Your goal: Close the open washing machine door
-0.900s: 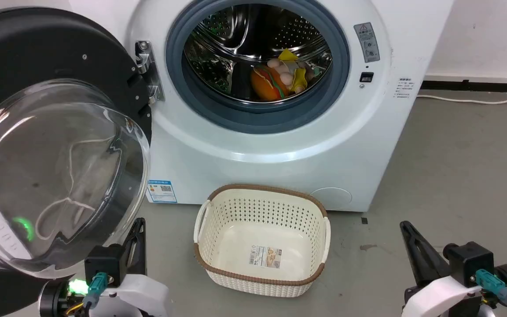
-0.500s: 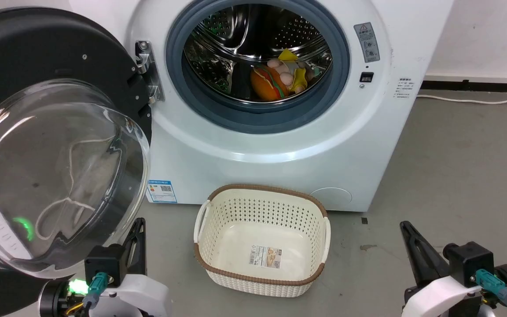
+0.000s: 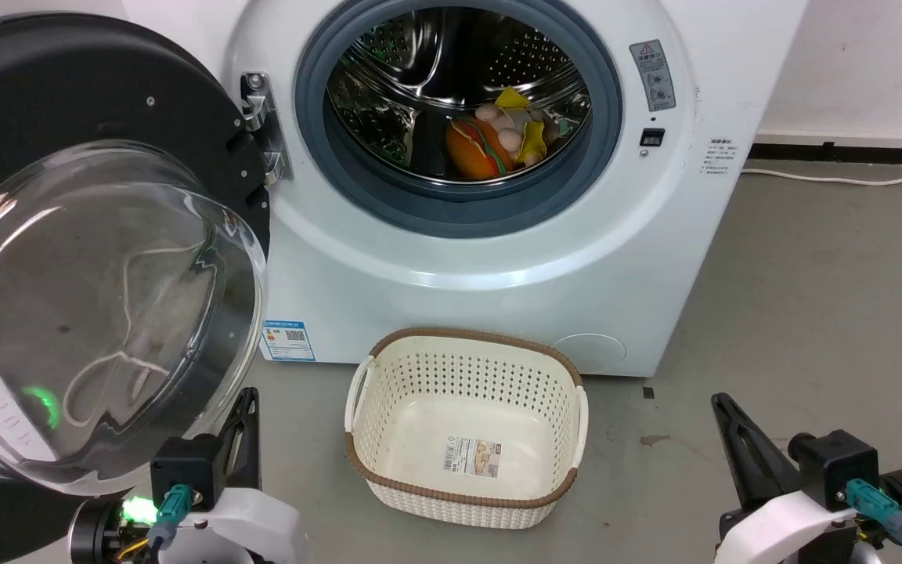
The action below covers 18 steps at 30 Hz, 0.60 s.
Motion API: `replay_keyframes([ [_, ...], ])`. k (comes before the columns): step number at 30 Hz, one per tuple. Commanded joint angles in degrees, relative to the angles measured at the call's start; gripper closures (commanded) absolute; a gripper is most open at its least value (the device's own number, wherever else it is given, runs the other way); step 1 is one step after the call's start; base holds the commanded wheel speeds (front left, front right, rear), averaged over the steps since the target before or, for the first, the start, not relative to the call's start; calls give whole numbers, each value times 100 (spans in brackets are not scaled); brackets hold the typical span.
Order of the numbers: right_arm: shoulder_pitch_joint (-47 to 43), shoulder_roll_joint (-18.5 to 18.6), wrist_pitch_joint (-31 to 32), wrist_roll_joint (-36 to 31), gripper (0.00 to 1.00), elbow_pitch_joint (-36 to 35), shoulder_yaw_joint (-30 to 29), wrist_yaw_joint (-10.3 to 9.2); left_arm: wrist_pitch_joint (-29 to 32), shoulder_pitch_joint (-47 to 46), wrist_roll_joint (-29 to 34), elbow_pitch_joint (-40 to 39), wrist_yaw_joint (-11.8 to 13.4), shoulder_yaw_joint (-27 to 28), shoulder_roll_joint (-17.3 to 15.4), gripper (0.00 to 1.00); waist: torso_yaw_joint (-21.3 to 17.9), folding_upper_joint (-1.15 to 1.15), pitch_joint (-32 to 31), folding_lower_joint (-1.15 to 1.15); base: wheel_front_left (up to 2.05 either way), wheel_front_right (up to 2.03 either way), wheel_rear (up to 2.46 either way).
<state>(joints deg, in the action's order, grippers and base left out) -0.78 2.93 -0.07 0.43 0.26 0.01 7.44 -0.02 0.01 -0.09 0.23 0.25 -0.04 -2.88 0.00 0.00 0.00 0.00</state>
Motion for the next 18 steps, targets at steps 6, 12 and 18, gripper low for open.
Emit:
replay_keyframes([
  [6,-3,0,-2,7,0,5,1,0,-3,0,-1,4,3,-6,0,0,0,0,0,0,0,0,0],
  [12,-24,0,-70,55,0,-11,-41,0,-71,-10,-17,11,10,-66,0,0,15,0,2,0,0,0,0],
  [18,-54,0,-142,47,0,-37,-71,0,-143,-12,-30,18,14,-121,-1,0,95,0,-1,0,0,0,0],
])
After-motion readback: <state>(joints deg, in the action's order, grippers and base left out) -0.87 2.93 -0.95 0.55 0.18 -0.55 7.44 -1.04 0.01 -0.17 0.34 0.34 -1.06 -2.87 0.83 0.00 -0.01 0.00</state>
